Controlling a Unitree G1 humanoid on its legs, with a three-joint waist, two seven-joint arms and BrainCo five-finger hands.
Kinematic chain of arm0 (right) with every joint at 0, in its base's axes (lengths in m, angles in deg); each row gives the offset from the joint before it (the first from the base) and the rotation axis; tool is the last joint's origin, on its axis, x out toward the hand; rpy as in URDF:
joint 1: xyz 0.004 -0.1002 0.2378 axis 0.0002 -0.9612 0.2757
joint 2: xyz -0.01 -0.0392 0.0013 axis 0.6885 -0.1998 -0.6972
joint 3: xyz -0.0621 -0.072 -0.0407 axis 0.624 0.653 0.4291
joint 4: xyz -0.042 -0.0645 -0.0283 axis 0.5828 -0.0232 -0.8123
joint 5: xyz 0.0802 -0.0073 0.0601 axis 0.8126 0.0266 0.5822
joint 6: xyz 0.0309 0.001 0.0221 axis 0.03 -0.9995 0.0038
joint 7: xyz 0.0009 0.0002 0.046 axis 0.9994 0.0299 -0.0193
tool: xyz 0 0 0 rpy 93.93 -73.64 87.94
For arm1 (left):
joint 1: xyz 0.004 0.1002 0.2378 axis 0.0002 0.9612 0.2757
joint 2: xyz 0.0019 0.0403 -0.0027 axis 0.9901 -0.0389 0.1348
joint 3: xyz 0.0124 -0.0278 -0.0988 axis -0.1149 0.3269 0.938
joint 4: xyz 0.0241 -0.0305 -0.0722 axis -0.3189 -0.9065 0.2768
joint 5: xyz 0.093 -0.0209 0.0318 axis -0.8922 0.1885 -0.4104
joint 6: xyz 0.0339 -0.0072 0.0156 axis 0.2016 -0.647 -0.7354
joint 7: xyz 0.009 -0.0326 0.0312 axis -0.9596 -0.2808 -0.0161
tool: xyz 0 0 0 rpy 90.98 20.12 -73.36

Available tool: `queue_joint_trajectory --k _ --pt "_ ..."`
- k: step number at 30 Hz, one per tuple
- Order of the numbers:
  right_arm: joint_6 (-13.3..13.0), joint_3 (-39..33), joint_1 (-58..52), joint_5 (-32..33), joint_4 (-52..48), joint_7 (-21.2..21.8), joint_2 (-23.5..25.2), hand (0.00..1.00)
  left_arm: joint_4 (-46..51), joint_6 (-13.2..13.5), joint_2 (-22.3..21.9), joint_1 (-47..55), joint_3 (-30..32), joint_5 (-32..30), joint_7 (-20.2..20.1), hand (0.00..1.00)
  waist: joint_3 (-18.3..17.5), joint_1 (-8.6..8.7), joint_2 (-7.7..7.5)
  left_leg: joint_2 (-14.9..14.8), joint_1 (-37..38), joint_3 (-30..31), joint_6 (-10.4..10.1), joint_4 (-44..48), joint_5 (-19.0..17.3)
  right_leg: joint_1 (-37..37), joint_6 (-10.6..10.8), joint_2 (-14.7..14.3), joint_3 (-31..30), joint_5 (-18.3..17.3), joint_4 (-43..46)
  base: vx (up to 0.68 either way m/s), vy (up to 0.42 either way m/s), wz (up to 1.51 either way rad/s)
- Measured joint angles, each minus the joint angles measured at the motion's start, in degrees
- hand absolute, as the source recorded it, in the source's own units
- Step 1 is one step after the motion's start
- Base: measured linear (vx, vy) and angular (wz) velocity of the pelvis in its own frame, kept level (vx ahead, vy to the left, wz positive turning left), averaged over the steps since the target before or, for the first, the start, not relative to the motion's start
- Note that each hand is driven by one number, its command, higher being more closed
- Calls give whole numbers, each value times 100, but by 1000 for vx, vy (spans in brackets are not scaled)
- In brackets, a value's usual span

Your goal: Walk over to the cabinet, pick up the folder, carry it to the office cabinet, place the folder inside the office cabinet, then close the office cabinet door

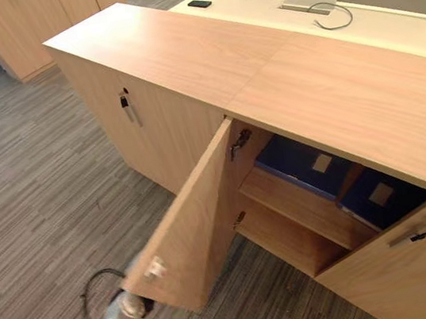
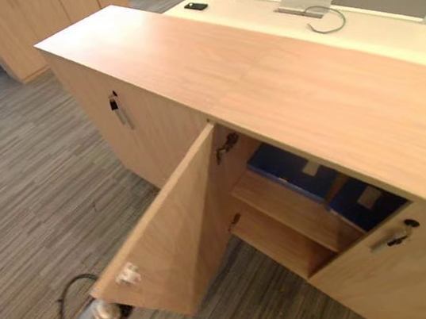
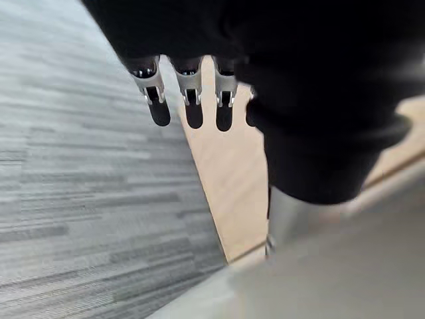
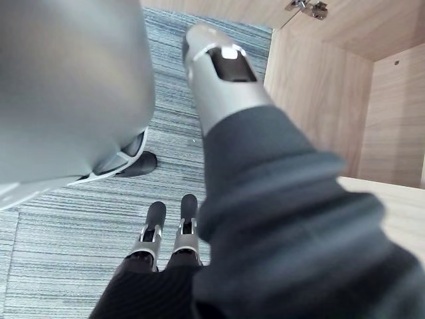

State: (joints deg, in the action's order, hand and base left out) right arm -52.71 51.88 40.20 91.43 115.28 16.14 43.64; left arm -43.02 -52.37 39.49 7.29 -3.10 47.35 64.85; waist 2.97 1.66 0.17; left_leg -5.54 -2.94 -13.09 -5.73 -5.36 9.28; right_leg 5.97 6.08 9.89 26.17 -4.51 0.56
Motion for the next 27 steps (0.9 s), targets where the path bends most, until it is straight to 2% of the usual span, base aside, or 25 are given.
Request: queue_joint_trajectory --k 3,4,5,7,8,10,12,15,19,20,22,23,24,25,26,27 --pt "3 -2 40 -16 45 -26 13 0 322 215 -295 80 -802 683 -396 0 2 75 -20 4 1 5 23 -1 15 -11 27 11 -1 17 5 -59 38 -2" --pt "9 -3 39 -24 55 -26 18 0 499 299 -363 129 -1184 1118 -621 0 -3 91 -31 5 1 13 28 -2 16 -12 31 12 -2 19 3 -43 24 -2" --pt "28 -4 40 -26 93 -25 19 0 704 371 -404 196 -1562 1821 -897 0 -19 122 -49 6 1 20 30 -2 16 -12 31 12 -2 19 -5 -36 23 -1" --pt "60 -6 32 -31 167 -24 20 0 976 440 -542 223 -1899 2893 -1276 0 -63 141 -89 2 0 41 33 -2 14 -9 32 4 -1 19 -11 0 0 0" --pt "67 -5 33 -31 180 -24 22 0 1036 441 -553 223 -2006 3123 -1367 0 -74 150 -95 1 0 43 34 -2 13 -6 33 2 -1 20 -12 0 0 0" --pt "79 -1 75 -35 259 -18 21 0 1132 428 -562 224 -2263 3799 -1604 0 -83 184 -96 3 0 51 35 -1 12 4 35 -8 7 20 -17 0 0 0" --pt "107 39 120 -54 272 -16 13 0 1137 305 -561 223 -2425 4564 -1863 0 -83 217 -97 2 3 51 35 -1 13 16 37 -26 13 21 -27 0 0 0" --pt "149 357 164 -139 272 -11 -57 0 1137 139 -539 221 -2537 5377 -1990 0 -82 268 -99 -3 42 38 34 -1 13 64 40 -31 13 23 -43 0 0 0" --pt "154 669 255 -164 301 -10 -122 0 1115 -17 -538 217 -2588 6075 -2016 0 -97 328 -100 -83 110 -40 27 46 -8 124 43 -70 -49 29 -74 -16 2 -7" --pt "154 674 313 -158 324 -10 -116 0 1038 -31 -537 207 -2554 6281 -2015 0 -83 336 -130 -149 22 -81 8 263 -119 89 36 -78 -139 55 -73 -49 11 -29" --pt "156 754 419 -134 391 -15 -126 0 930 -90 -558 240 -2396 6482 -2001 0 -29 313 -165 -393 -431 -158 14 1379 -640 10 -24 -164 -348 122 -76 -67 -10 -58" --pt "156 833 455 -125 395 -22 -141 0 929 -115 -576 324 -2223 6512 -1953 0 11 259 -143 -617 -743 -133 94 2272 -974 -14 -85 -297 -591 167 -91 -66 -50 -101" --pt "153 843 452 -117 389 -31 -156 0 928 -127 -631 458 -1954 6515 -1891 0 54 200 -115 -778 -954 163 145 2967 -1127 4 -127 -396 -832 209 -91 -64 -39 -103" --pt "153 854 454 -114 389 -32 -161 0 923 -128 -661 526 -1765 6516 -1855 0 79 173 -105 -789 -1027 409 153 3205 -1167 3 -141 -420 -981 218 -74 -76 0 -103" --pt "153 893 451 -106 392 -35 -193 0 907 -124 -775 646 -1451 6526 -1824 0 106 129 -90 -765 -1052 800 141 3385 -1314 -45 -157 -443 -1190 244 -31 -105 108 -98" --pt "150 898 447 -92 428 -37 -264 0 873 -123 -893 758 -1180 6537 -1789 0 92 76 -8 -636 -1002 1316 126 3385 -1623 -162 -160 -466 -1464 267 14 -113 164 -150"
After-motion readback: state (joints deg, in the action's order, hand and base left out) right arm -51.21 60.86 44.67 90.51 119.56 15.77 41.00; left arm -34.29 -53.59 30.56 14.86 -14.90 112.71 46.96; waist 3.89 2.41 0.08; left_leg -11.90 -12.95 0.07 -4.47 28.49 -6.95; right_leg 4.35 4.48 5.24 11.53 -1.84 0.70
